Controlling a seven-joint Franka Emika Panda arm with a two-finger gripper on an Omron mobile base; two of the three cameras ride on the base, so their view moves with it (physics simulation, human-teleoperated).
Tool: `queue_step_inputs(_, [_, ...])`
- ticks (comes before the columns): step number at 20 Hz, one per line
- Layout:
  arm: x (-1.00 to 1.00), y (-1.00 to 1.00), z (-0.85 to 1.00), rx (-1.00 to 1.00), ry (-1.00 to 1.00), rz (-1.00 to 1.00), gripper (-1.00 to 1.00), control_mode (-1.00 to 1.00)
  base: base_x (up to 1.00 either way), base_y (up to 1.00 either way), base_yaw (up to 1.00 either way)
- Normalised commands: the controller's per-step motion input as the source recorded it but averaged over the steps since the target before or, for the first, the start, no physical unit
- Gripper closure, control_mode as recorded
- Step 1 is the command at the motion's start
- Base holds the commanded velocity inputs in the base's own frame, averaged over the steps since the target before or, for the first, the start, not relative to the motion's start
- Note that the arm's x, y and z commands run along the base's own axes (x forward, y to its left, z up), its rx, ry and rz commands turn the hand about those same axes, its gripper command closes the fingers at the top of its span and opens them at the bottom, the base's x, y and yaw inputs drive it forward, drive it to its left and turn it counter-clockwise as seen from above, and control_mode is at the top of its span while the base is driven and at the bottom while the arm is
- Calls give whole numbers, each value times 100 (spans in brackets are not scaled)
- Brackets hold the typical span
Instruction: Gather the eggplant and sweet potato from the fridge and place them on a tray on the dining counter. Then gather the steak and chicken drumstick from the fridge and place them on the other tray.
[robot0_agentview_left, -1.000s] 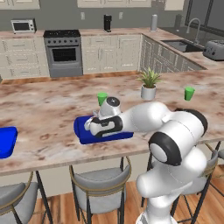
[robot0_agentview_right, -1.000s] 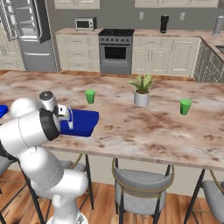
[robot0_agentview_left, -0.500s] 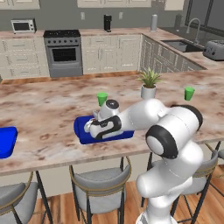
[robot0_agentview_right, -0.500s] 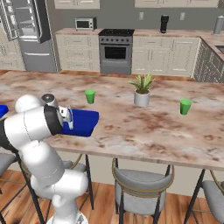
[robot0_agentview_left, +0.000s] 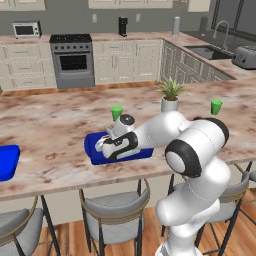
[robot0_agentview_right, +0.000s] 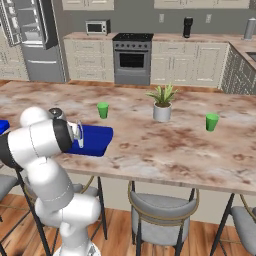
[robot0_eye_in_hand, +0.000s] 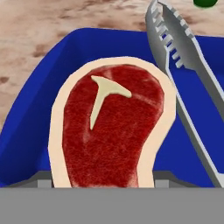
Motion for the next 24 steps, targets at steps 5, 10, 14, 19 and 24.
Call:
queue_step_inputs(5, [0,1,-5,0,0,0,-100,-100,0,0,0])
queue_step_inputs(10, [0,0,9,0,0,0,-100,-100,0,0,0])
queue_step_inputs(14, [0,0,34,0,0,0,-100,-100,0,0,0])
queue_step_inputs(19, [0,0,27,0,0,0,-100,-100,0,0,0])
queue_step_inputs(24, [0,0,31,0,0,0,-100,-100,0,0,0])
